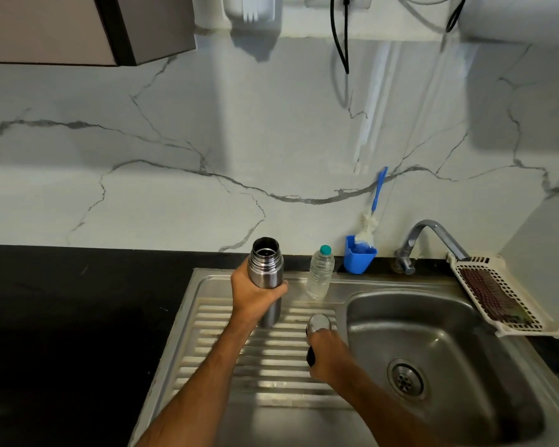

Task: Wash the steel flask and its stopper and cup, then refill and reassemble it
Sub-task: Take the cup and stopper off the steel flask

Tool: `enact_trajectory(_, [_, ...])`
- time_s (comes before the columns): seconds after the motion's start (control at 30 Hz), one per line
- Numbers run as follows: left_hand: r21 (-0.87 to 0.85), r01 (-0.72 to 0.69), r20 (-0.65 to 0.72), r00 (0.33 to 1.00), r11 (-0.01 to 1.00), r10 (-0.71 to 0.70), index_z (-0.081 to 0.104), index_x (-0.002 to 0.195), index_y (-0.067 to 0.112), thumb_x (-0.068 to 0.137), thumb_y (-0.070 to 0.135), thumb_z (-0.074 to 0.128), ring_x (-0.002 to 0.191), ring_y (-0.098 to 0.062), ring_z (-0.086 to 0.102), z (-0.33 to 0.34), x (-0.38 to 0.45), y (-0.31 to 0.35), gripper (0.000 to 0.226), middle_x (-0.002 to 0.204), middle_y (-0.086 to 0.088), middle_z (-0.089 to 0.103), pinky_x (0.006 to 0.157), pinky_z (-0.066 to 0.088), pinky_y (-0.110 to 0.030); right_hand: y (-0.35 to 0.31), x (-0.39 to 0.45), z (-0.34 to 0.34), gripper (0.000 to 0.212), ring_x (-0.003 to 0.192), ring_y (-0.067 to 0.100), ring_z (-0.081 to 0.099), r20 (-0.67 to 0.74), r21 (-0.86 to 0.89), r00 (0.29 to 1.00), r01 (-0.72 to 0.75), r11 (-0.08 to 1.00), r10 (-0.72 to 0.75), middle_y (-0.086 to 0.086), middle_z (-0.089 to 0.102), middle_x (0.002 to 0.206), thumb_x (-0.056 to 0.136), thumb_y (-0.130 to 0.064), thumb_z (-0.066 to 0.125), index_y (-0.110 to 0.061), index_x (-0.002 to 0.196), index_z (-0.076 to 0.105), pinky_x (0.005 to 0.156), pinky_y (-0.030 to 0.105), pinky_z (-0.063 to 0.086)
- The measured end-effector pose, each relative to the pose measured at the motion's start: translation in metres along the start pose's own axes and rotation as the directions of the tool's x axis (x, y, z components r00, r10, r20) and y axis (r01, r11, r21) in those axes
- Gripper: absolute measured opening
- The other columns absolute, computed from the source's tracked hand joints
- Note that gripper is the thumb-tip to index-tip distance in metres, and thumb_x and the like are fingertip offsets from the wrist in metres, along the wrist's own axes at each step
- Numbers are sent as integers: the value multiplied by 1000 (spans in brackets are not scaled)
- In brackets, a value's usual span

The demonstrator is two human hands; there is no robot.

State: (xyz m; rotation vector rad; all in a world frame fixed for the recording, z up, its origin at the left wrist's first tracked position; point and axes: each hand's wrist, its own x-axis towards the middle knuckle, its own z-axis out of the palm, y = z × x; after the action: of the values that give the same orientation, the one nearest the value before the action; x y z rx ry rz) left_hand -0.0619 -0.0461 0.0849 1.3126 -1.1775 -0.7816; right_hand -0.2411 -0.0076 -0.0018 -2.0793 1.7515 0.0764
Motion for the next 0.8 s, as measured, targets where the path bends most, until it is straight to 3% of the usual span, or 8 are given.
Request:
enact_trajectory(0.13, [3, 1, -2, 1000, 1000, -1, 61, 97, 32, 57, -11, 90, 80, 6, 67, 0, 3, -1, 65, 94, 9, 68, 67, 53, -10, 4, -1, 10, 31, 108, 27, 63, -24, -10, 1000, 7, 1000, -7, 10, 63, 114, 87, -14, 68, -10, 117, 61, 92, 36, 54])
enact_trajectory(0.4, [18, -22, -14, 1000, 1000, 22, 63, 99, 30, 56, -6, 92, 83, -3, 69, -2, 8, -7, 64, 95, 6, 71, 69, 55, -15, 2, 0, 11, 44, 112, 24, 62, -21, -17, 999, 29, 999, -29, 5, 60, 126, 85, -24, 77, -15, 125, 60, 96, 35, 55])
enact_trajectory(0.53, [10, -29, -18, 999, 1000, 29, 63, 98, 30, 57, -7, 92, 80, 0, 68, 0, 9, 0, 62, 94, 6, 71, 68, 53, -12, -3, 7, -5, 42, 106, 13, 61, -251, 100, 966, 95, 991, -67, -5, 62, 116, 82, -48, 77, -24, 114, 65, 88, 27, 51])
enact_trajectory(0.67, [4, -47, -15, 999, 999, 48, 65, 98, 23, 58, -3, 93, 77, -4, 70, 7, 13, 10, 55, 90, 4, 72, 67, 55, -15, -14, 15, -30, 75, 109, 3, 59, -437, 455, 899, 248, 855, -28, -9, 62, 128, 73, -47, 86, -24, 137, 56, 96, 30, 53])
enact_trajectory(0.8, [0, -56, 29, 998, 998, 55, 64, 104, 21, 59, 3, 95, 81, -1, 70, 19, 14, 22, 57, 94, 7, 72, 68, 55, -13, -17, 23, -48, 103, 123, 4, 55, -468, 564, 882, 347, 750, -56, -8, 55, 142, 64, -60, 83, -24, 151, 42, 100, 27, 50])
